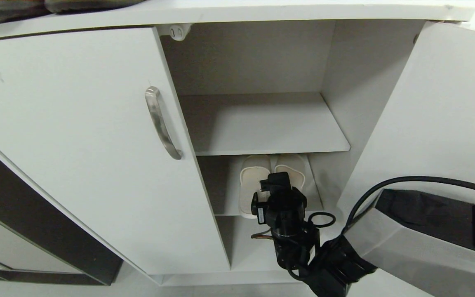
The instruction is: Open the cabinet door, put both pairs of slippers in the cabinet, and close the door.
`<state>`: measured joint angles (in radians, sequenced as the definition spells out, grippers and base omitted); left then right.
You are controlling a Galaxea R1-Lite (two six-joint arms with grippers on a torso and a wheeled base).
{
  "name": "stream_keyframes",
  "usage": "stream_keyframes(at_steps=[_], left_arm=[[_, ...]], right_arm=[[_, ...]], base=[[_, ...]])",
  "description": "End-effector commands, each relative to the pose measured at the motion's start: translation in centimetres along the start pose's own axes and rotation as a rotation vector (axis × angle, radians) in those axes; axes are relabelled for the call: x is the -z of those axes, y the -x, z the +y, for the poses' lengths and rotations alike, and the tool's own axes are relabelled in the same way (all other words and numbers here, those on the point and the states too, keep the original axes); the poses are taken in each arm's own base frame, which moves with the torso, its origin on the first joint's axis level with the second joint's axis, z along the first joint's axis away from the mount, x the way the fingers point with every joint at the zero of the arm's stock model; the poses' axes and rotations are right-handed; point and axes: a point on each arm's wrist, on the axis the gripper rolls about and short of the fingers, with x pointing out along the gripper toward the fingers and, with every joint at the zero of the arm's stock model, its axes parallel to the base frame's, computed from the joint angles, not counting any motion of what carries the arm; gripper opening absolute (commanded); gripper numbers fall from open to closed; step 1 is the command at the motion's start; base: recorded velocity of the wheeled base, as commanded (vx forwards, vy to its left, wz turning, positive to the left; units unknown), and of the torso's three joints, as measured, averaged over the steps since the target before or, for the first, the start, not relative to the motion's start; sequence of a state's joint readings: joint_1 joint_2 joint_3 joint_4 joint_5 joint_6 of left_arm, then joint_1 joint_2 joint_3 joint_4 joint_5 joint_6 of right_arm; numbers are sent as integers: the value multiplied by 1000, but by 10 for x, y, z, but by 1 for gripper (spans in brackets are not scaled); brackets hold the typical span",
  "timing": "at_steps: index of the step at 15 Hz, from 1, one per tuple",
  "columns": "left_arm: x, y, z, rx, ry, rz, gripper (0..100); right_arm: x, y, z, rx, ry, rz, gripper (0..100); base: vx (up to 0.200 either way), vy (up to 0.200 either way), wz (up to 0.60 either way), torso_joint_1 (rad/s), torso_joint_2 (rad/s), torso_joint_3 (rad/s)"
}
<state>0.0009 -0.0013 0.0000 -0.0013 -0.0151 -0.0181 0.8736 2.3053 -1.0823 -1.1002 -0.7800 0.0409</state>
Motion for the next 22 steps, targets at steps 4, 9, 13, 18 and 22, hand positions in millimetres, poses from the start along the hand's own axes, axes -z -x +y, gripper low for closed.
stream_keyframes(at_steps=[4, 9, 13, 18, 22], left_arm=[[0, 0, 0, -2, 0, 1, 0], [0, 0, 0, -5, 2, 1, 0], [0, 0, 0, -4, 2, 1, 0], [0, 0, 0, -4, 0, 1, 0], [0, 0, 0, -4, 0, 1, 0]], right_arm=[[-8, 25, -11, -31, -20, -19, 100], [-6, 28, -11, -37, -19, -20, 100], [-7, 32, -12, -40, -17, -18, 100], [-8, 31, -14, -36, -16, -21, 100], [-8, 31, -14, -36, -15, -19, 100]], base=[[-150, 0, 0, 2, 2, -1], [0, 0, 0, 0, 0, 0], [0, 0, 0, 0, 0, 0], [0, 0, 0, 3, 4, 159], [0, 0, 0, 2, 2, 199]])
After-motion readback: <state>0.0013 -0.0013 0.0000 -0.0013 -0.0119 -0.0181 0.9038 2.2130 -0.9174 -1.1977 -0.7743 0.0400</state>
